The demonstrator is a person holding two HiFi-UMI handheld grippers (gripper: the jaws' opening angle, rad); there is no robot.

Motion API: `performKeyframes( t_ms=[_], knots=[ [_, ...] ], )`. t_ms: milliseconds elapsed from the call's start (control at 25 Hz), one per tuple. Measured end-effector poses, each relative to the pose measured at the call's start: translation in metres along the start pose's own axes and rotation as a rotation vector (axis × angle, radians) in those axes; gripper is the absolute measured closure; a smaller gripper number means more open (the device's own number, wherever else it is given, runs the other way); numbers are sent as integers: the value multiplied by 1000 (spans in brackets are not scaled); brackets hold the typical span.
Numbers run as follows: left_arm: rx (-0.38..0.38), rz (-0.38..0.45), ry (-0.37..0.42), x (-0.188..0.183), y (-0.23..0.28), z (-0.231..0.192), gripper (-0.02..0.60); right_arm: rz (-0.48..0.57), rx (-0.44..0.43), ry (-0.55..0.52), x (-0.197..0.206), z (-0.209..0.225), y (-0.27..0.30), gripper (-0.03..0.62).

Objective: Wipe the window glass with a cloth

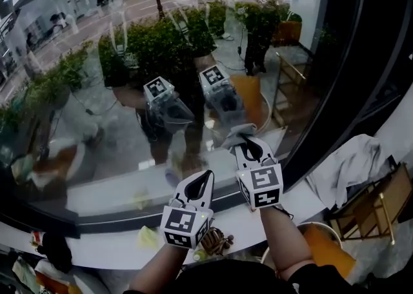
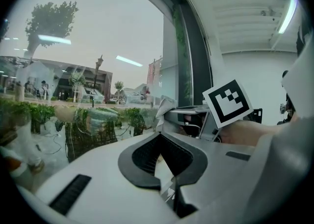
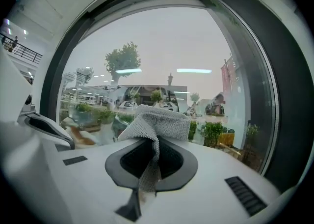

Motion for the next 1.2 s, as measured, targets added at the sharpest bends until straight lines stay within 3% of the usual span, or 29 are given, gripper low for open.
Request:
performKeyframes(
  t_ms=[920, 1200],
  knots=[
    [-23, 12, 11, 2, -18, 1, 574, -13, -3, -6, 6, -4, -6, 554],
    [-12, 46, 1, -2, -16, 11, 574, 37, 15, -25, -10, 0, -23, 554]
  ],
)
Point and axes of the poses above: the fingertips, and each gripper's own axes: y forward along the fingers, z to its right, x out of its underside, the point moved 1 cm from there along -y, backward along the fingers, and after that the axes turned 9 degrees about z, right-handed, at the moved point
